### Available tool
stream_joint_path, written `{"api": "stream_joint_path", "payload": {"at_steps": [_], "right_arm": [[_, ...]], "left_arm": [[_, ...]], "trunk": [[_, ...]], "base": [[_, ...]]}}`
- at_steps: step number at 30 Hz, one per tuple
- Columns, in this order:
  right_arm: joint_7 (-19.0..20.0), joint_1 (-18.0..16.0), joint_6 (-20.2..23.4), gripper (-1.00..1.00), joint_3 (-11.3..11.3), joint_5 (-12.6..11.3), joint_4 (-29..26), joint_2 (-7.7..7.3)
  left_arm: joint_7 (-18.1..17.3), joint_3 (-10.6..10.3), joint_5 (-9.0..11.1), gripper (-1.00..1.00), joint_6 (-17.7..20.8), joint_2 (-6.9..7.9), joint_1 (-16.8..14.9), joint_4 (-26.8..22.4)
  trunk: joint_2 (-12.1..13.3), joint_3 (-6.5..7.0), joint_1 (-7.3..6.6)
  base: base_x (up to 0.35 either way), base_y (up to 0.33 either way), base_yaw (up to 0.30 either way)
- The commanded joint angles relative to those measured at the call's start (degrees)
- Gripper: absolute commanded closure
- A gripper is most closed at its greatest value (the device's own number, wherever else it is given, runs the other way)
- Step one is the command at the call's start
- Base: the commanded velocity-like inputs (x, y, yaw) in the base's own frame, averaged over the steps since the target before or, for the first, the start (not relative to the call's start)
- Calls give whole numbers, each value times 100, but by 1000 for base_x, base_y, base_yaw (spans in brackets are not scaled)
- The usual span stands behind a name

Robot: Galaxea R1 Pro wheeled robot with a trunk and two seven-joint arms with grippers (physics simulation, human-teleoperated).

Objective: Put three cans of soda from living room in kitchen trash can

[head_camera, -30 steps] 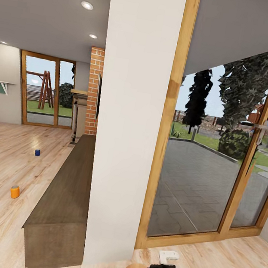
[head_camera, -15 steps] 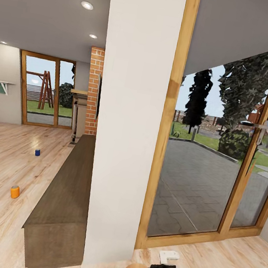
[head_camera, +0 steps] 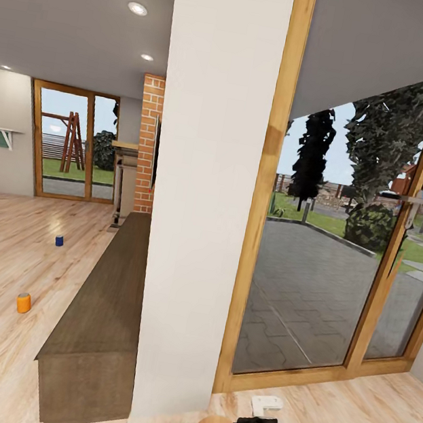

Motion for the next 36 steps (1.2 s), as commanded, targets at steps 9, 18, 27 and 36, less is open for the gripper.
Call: {"api": "stream_joint_path", "payload": {"at_steps": [9, 18, 27, 36], "right_arm": [[0, 0, 9, -100, 0, 4, -1, 3], [0, 0, 1, -100, 2, 3, 5, 1], [0, 0, -1, -100, 5, 5, 6, 1], [0, 0, 24, -100, -9, -1, 6, 0]], "left_arm": [[0, -1, -7, -100, 0, 0, 0, 0], [5, -1, -14, -100, 0, -1, 5, 2], [18, -1, -17, -100, 0, -14, 4, 3], [24, -1, -30, -100, 0, -17, 5, 8]], "trunk": [[0, 0, 0], [0, 0, 0], [-40, -18, 22], [-401, -180, 220]], "base": [[0, 0, 0], [0, 0, 0], [0, 0, 0], [0, 0, 0]]}}
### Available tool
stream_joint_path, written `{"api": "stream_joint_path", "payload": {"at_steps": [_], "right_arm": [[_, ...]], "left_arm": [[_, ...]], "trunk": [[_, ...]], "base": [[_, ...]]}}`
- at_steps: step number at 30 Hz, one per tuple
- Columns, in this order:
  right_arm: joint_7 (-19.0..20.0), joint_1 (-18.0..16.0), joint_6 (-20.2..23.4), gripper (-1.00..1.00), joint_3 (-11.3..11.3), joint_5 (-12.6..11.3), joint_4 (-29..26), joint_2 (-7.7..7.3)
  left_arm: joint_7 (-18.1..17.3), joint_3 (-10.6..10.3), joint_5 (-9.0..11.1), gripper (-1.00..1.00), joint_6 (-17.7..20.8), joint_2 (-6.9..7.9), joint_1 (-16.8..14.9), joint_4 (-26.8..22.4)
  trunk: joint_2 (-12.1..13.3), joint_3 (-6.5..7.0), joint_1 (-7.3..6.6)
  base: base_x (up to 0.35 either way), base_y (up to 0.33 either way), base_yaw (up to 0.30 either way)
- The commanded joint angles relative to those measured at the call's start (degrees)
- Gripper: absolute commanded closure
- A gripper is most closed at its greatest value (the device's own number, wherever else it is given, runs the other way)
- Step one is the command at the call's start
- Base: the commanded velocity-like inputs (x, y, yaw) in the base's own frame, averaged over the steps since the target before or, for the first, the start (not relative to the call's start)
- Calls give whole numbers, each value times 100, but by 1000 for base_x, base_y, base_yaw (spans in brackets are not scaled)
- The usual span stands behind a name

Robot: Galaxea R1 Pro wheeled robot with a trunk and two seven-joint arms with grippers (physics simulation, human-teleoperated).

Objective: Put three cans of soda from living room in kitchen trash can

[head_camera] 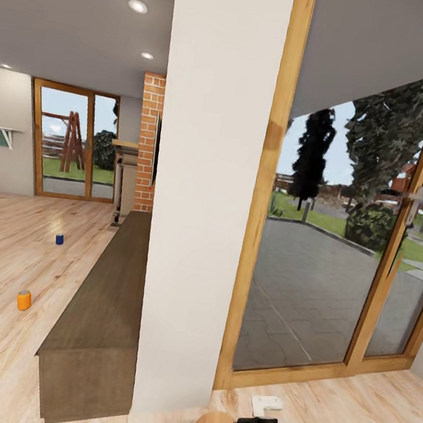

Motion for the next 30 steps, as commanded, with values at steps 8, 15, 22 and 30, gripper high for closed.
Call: {"api": "stream_joint_path", "payload": {"at_steps": [8, 15, 22, 30], "right_arm": [[0, 0, 24, -100, -10, 3, -1, -4], [0, 0, 27, -100, -2, 7, 0, 1], [0, 0, 24, -100, 6, 8, 0, 1], [0, 0, 17, -100, 28, 8, 0, 7]], "left_arm": [[2, 0, -4, -100, 0, -1, -4, -5], [2, 0, -12, -100, 0, -1, -5, -7], [1, -3, -13, -100, 0, -1, -5, -8], [-5, 0, -8, -100, 0, -1, -5, -8]], "trunk": [[-322, -144, 176], [-603, -270, 330], [-884, -395, 484], [-884, -395, 484]], "base": [[0, 0, 0], [0, 0, 0], [0, 0, 0], [0, 0, 0]]}}
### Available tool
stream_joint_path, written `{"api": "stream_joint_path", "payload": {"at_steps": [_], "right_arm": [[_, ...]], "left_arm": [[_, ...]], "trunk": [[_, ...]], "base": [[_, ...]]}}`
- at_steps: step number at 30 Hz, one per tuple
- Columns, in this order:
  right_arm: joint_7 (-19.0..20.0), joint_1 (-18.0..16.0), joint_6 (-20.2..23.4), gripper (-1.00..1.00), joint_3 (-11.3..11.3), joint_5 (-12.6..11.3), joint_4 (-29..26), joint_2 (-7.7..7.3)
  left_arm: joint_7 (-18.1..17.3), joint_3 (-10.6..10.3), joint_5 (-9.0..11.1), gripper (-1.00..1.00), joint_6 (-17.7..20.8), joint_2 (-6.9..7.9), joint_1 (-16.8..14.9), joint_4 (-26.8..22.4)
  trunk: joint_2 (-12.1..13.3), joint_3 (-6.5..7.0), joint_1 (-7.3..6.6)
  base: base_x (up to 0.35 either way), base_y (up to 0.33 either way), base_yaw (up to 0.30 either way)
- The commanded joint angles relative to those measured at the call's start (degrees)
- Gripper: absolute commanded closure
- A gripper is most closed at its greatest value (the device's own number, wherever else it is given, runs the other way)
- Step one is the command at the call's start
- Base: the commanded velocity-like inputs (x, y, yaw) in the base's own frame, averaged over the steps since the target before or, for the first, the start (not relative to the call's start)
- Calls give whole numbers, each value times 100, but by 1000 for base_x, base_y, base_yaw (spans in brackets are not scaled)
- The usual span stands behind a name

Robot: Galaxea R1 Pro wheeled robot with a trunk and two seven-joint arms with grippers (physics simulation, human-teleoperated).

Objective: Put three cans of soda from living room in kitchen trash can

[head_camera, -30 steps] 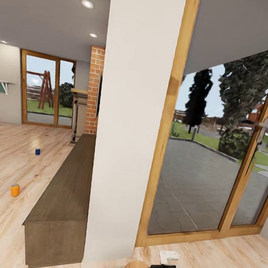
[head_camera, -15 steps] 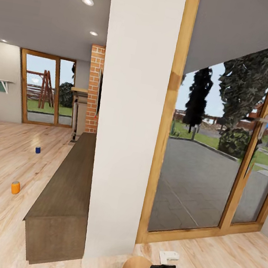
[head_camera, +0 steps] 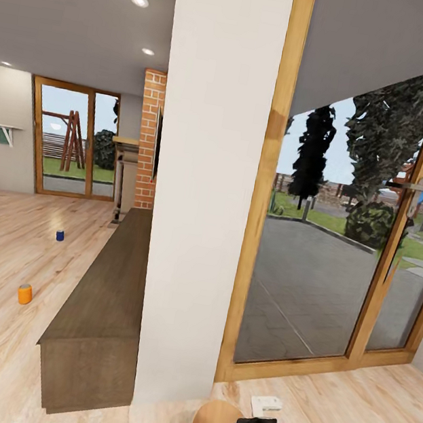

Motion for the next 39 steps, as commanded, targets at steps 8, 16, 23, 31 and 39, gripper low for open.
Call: {"api": "stream_joint_path", "payload": {"at_steps": [8, 16, 23, 31, 39], "right_arm": [[0, 0, -27, -100, 14, 0, 0, -4], [0, 0, -47, -100, 14, 7, 44, -5], [0, 0, -56, -100, 4, 26, 157, 0], [0, 0, -60, -100, 5, 33, 198, -2], [0, 0, -63, -100, 10, 35, 208, -5]], "left_arm": [[-10, 0, 1, -100, 0, 2, 0, -1], [-11, -1, -1, -100, 0, 8, 0, -1], [-11, -5, -3, -100, 0, 4, 0, 0], [-11, -4, 0, -100, 0, -1, 0, 0], [-11, -8, 1, -100, 4, -7, 0, 0]], "trunk": [[0, 0, 0], [0, 0, 0], [0, 0, 0], [0, 0, 0], [0, 0, 0]], "base": [[56, 0, 0], [270, 0, 0], [192, 0, 0], [42, 0, 0], [9, 0, 0]]}}
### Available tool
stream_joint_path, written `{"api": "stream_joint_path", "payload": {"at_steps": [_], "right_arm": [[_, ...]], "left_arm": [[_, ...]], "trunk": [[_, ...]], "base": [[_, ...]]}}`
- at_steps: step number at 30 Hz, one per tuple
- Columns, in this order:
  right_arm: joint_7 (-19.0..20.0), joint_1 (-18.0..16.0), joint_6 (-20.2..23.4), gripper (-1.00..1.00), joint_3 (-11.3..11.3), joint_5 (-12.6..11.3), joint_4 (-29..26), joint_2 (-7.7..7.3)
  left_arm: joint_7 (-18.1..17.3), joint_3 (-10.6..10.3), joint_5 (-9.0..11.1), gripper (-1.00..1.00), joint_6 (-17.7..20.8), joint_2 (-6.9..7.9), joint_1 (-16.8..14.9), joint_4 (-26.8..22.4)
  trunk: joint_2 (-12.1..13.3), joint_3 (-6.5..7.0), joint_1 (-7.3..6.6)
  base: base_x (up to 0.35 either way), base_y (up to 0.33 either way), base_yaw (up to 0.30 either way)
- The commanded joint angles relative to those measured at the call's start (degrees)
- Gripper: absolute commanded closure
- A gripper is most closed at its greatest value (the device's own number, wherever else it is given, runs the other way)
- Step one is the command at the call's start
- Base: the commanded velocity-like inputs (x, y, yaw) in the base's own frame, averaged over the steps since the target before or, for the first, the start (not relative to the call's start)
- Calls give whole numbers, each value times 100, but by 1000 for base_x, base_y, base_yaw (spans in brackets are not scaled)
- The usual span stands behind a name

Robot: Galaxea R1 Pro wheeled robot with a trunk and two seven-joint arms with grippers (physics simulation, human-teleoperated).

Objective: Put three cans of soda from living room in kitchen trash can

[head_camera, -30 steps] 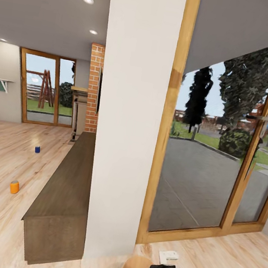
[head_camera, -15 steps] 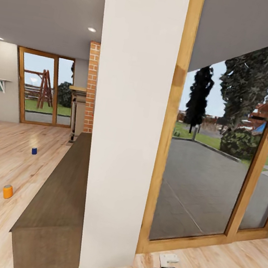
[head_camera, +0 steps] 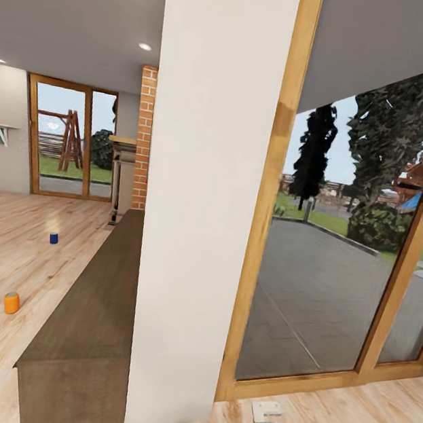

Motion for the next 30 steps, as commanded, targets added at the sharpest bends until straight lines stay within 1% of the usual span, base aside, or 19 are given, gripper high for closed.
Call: {"api": "stream_joint_path", "payload": {"at_steps": [1, 30], "right_arm": [[0, 0, -1, -100, 1, 0, 1, 0], [0, 0, -13, -100, -3, -29, 3, -9]], "left_arm": [[0, 2, 0, -100, 1, 0, 0, -2], [-1, -1, 2, -100, 80, -2, 0, -9]], "trunk": [[0, 0, 0], [-1163, -521, 637]], "base": [[3, 0, 0], [0, 0, 0]]}}
